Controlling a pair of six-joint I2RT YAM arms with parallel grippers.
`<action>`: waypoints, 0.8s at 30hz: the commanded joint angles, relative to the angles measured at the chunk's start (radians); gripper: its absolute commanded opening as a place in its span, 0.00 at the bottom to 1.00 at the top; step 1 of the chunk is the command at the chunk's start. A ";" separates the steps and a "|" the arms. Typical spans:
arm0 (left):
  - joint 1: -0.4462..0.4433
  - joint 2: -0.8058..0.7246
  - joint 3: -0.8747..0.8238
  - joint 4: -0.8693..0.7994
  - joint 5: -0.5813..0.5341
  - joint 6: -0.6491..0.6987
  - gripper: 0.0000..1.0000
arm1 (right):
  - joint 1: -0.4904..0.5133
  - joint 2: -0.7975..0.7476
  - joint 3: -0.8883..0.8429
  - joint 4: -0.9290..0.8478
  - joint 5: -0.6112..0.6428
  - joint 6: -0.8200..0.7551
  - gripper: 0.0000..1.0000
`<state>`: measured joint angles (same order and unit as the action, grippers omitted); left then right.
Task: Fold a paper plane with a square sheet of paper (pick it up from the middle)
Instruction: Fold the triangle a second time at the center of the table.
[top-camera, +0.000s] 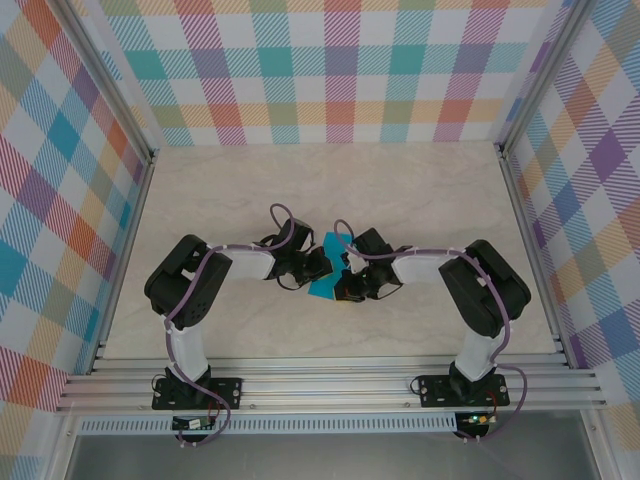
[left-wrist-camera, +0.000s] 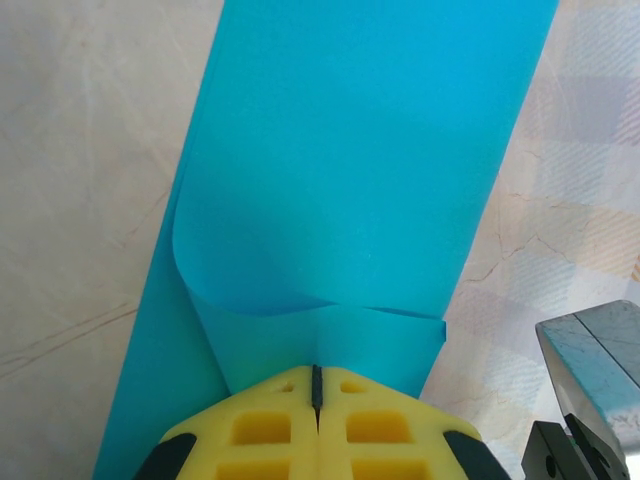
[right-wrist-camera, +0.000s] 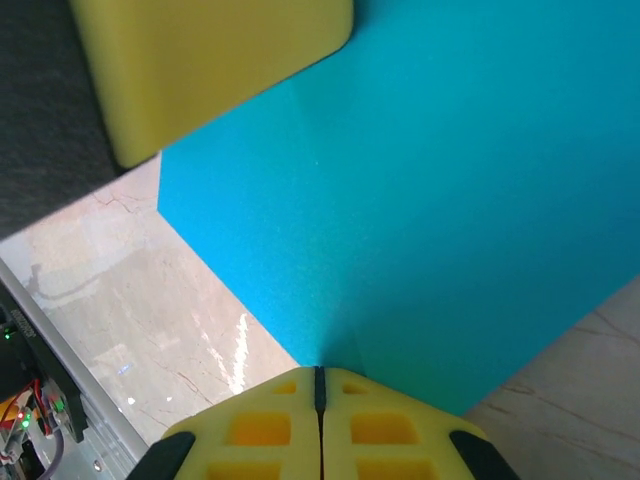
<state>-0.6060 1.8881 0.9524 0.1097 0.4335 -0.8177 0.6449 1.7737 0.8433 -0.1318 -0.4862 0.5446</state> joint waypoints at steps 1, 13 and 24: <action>0.002 0.020 -0.027 -0.069 -0.020 0.022 0.00 | 0.000 -0.010 -0.049 0.014 -0.001 -0.003 0.07; 0.002 0.023 -0.024 -0.062 -0.010 0.020 0.00 | -0.025 -0.045 0.017 0.035 -0.028 0.012 0.07; 0.003 0.016 -0.021 -0.076 -0.013 0.027 0.00 | -0.030 0.005 -0.073 0.087 -0.009 0.010 0.06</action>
<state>-0.6060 1.8877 0.9524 0.1089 0.4343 -0.8146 0.6216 1.7744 0.8154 -0.0513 -0.4999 0.5583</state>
